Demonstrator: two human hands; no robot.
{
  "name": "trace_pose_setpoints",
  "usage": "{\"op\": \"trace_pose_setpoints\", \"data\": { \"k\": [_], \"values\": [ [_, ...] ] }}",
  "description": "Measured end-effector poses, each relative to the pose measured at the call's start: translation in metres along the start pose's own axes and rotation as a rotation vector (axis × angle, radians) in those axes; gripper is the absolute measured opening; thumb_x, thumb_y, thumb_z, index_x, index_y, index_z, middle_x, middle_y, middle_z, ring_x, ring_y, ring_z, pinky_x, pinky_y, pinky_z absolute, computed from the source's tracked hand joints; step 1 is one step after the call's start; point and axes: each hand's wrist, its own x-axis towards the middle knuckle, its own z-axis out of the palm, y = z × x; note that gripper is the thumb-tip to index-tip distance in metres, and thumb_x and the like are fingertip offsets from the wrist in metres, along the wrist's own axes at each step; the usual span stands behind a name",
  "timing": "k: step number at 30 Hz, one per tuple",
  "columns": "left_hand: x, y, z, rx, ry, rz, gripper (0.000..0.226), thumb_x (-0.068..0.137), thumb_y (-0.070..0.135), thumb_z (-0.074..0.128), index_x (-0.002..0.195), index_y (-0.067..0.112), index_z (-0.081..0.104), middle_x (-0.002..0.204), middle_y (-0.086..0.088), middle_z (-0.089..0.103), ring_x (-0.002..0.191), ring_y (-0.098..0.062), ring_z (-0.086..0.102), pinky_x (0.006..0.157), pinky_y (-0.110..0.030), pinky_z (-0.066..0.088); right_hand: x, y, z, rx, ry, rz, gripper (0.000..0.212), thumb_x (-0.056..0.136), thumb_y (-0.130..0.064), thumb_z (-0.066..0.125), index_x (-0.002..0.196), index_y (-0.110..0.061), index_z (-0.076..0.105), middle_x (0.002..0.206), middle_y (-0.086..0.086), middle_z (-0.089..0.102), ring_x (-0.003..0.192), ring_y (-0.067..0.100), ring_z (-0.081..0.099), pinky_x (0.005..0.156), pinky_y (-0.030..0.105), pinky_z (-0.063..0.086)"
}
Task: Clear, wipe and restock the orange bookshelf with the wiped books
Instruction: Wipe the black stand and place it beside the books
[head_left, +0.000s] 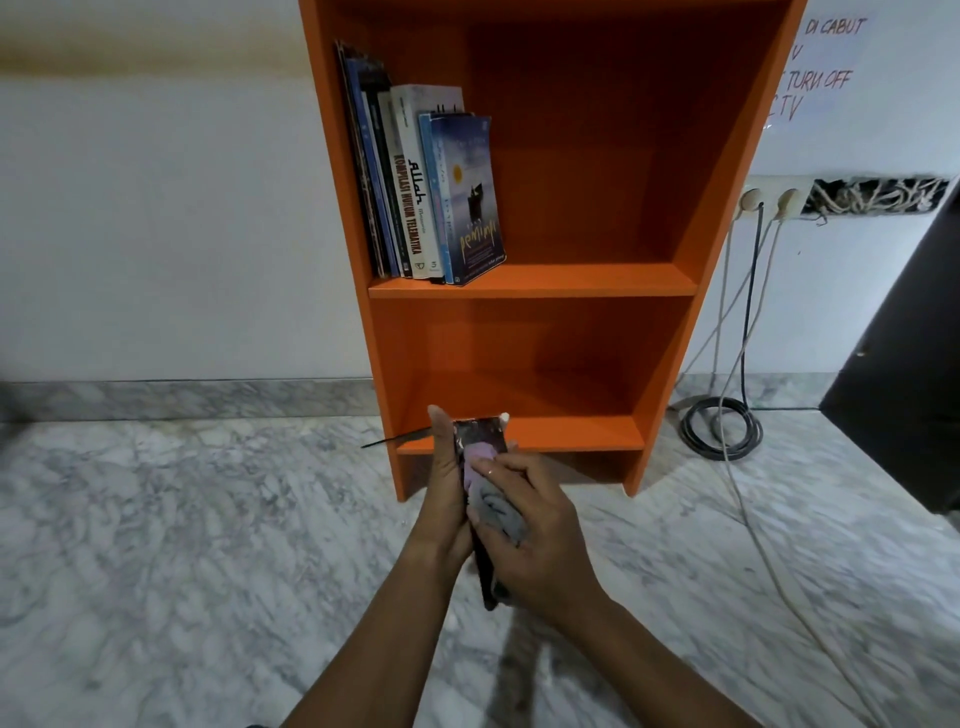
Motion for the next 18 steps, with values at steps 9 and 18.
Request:
{"op": "trace_pose_setpoints", "data": {
  "k": [9,18],
  "values": [
    [-0.004,-0.019,0.028,0.048,0.019,0.134,0.056,0.093,0.055,0.047,0.086,0.011,0.081,0.084,-0.007,0.072,0.081,-0.019,0.073,0.076,-0.028,0.06,0.025,0.008,-0.012,-0.053,0.1,0.038,0.039,0.104,-0.031,0.049,0.141,-0.023,0.058,0.148,-0.008,0.055,0.141,0.01,0.042,0.118,0.023,0.027],
    [-0.009,-0.034,0.02,0.042,-0.036,0.023,0.066,0.095,0.061,0.038,0.12,0.013,0.075,0.132,-0.018,0.066,0.119,-0.033,0.065,0.1,-0.045,0.052,0.037,0.044,-0.04,0.029,0.183,0.526,0.035,0.106,-0.033,0.051,0.085,-0.005,0.059,0.076,0.005,0.056,0.067,0.008,0.053,0.067,0.037,0.043]
  ]
}}
